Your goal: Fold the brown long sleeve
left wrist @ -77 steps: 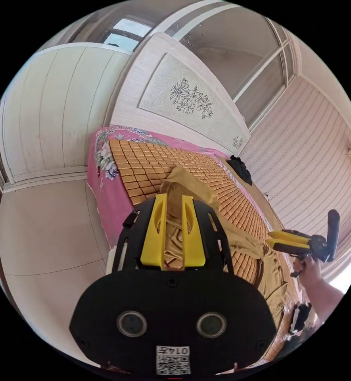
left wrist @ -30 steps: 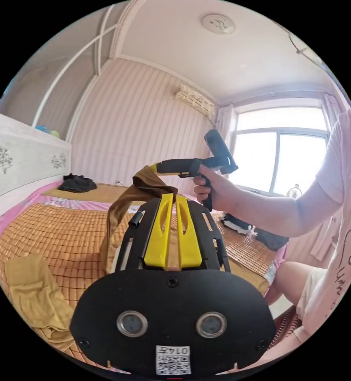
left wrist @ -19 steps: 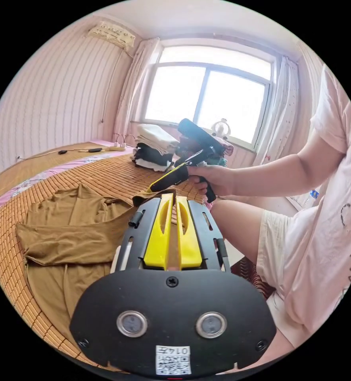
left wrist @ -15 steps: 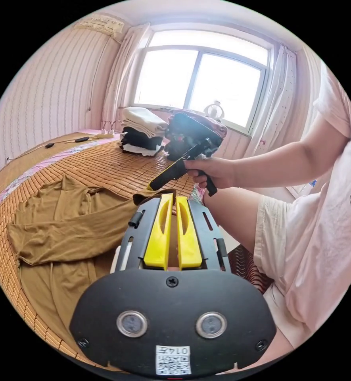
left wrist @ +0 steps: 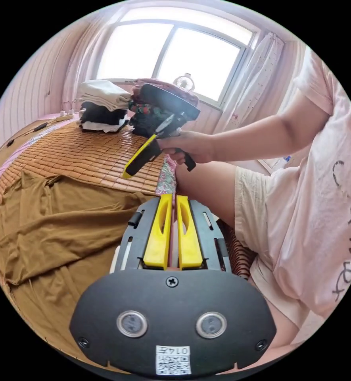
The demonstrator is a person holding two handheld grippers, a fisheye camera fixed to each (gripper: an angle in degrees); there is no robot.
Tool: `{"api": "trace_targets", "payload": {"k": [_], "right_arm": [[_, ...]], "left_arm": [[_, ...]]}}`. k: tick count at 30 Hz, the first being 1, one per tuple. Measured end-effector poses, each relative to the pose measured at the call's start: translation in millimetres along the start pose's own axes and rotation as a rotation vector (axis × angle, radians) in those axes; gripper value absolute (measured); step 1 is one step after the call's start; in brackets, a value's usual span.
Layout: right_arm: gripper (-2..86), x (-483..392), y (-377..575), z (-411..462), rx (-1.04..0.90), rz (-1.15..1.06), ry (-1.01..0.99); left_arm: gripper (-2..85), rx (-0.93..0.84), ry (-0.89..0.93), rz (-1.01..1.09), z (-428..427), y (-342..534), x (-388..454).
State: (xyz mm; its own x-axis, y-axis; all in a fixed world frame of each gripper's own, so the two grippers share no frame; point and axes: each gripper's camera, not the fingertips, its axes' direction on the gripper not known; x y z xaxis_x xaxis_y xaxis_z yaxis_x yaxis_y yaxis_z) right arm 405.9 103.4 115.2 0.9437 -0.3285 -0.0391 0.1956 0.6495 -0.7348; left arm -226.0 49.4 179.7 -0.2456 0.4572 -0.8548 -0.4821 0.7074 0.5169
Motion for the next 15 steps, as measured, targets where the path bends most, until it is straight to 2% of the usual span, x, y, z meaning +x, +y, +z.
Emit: {"api": "trace_targets", "payload": {"k": [2,4,7,12,15], "right_arm": [[4.0,-21,-34,10,0.008,-0.12,0.015],[5.8,-48,-80,23,0.019,-0.256,-0.002],[7.3,-100,-165,48,0.075,-0.447,-0.058],[9.9,-179,-305,107,0.112,-0.552,-0.068],[8.4,-201,-355,147,0.037,-0.542,-0.032]], "left_arm": [[0.1,0.024,-0.214,-0.121,-40,18,-41],[0.4,0.036,-0.507,-0.305,-95,53,-98],[1.9,-0.006,-0.724,-0.463,-141,88,-158],[6.1,-0.111,-0.76,-0.49,-141,90,-218],[6.9,-0.233,-0.719,-0.468,-113,79,-249]]}}
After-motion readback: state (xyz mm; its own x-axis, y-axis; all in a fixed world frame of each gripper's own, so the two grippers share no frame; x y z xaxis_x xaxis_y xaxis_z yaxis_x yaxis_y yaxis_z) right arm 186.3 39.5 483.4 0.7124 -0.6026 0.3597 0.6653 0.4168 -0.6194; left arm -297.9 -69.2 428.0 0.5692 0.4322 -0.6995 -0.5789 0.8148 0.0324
